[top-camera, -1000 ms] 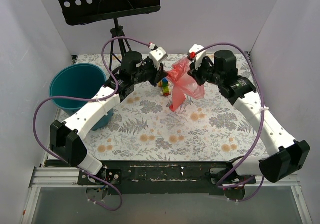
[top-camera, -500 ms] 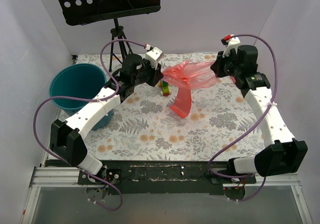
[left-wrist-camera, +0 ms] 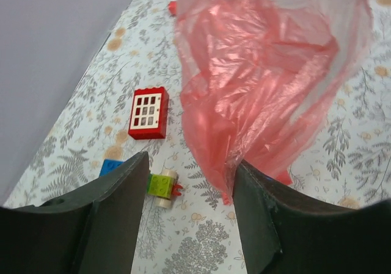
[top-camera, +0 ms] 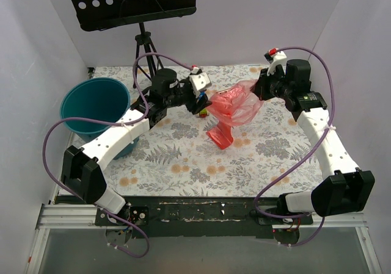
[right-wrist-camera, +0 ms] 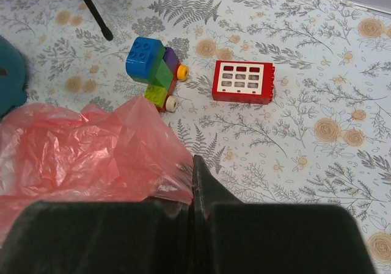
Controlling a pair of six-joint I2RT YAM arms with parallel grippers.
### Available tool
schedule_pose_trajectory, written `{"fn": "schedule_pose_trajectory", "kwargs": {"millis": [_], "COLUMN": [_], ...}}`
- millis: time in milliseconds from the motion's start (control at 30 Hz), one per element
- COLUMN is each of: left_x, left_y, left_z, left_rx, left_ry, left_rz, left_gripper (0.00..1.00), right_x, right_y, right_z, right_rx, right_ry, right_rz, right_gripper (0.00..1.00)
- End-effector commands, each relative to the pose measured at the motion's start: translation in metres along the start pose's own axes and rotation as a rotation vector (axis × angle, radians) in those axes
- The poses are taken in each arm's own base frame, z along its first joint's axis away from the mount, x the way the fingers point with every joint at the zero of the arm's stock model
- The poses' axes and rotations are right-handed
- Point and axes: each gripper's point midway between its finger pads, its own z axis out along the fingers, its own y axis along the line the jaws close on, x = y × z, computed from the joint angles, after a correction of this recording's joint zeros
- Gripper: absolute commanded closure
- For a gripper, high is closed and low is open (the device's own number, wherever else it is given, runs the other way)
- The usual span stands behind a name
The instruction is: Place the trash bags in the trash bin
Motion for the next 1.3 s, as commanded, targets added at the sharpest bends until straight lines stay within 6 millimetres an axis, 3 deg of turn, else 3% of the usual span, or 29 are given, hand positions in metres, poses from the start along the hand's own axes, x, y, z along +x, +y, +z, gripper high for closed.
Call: {"fn": "schedule_pose_trajectory", "kwargs": {"millis": [0, 67, 100, 233, 300, 367, 400, 433, 500, 567, 700, 900, 1000, 1133, 1200, 1233, 1267], "left_x": [-0.008, -0.001, -0.003, -0.015, -0.009, 0.008, 0.014, 0.014, 0.012, 0.008, -0.004, -0.016, -0.021, -0.023, -0.023, -0.023, -0.023], "left_y": [-0.038, -0.034, -0.026, 0.04, 0.07, 0.08, 0.079, 0.077, 0.062, 0.05, 0.041, 0.043, 0.043, 0.047, 0.049, 0.048, 0.048], "left_z": [0.005, 0.012, 0.016, 0.012, 0.004, 0.002, 0.002, 0.0, 0.003, 0.006, 0.008, 0.005, 0.0, -0.009, -0.013, -0.014, -0.015], "left_rx": [0.171, 0.136, 0.087, -0.235, -0.338, -0.371, -0.373, -0.369, -0.302, -0.242, -0.184, -0.184, -0.191, -0.231, -0.246, -0.246, -0.249], "left_ry": [-0.081, -0.054, -0.046, -0.034, -0.013, 0.046, 0.065, 0.062, 0.046, 0.031, 0.0, -0.025, -0.032, -0.033, -0.036, -0.037, -0.037], "left_rz": [0.272, 0.319, 0.317, 0.037, -0.144, -0.262, -0.289, -0.303, -0.325, -0.35, -0.371, -0.362, -0.357, -0.334, -0.321, -0.319, -0.319], "left_gripper": [0.49, 0.88, 1.0, 1.0, 1.0, 1.0, 1.0, 1.0, 1.0, 1.0, 1.0, 1.0, 1.0, 1.0, 1.0, 1.0, 1.0], "right_x": [-0.011, -0.007, -0.003, 0.024, 0.04, 0.047, 0.047, 0.045, 0.03, 0.012, -0.009, -0.006, -0.004, -0.003, 0.004, 0.011, 0.016], "right_y": [0.01, 0.01, 0.008, -0.02, -0.026, -0.019, -0.014, -0.005, 0.01, 0.026, 0.054, 0.084, 0.08, 0.049, 0.044, 0.045, 0.047], "right_z": [-0.008, -0.008, -0.008, -0.019, -0.025, -0.03, -0.032, -0.032, -0.033, -0.031, -0.02, 0.006, 0.018, 0.025, 0.026, 0.026, 0.026], "right_rx": [-0.031, -0.031, -0.021, 0.063, 0.075, 0.041, 0.014, -0.045, -0.116, -0.147, -0.213, -0.294, -0.243, -0.068, -0.052, -0.063, -0.083], "right_ry": [-0.049, -0.041, -0.033, 0.011, 0.029, 0.036, 0.032, 0.028, -0.006, -0.048, -0.084, -0.07, -0.057, -0.03, -0.008, 0.006, 0.01], "right_rz": [-0.001, 0.004, 0.009, 0.118, 0.161, 0.145, 0.126, 0.094, -0.025, -0.19, -0.348, -0.376, -0.353, -0.319, -0.322, -0.325, -0.322], "right_gripper": [0.99, 0.99, 0.99, 0.99, 0.99, 0.99, 0.92, 0.79, 0.31, 0.17, 0.15, 0.13, 0.16, 0.18, 0.16, 0.23, 0.4]}}
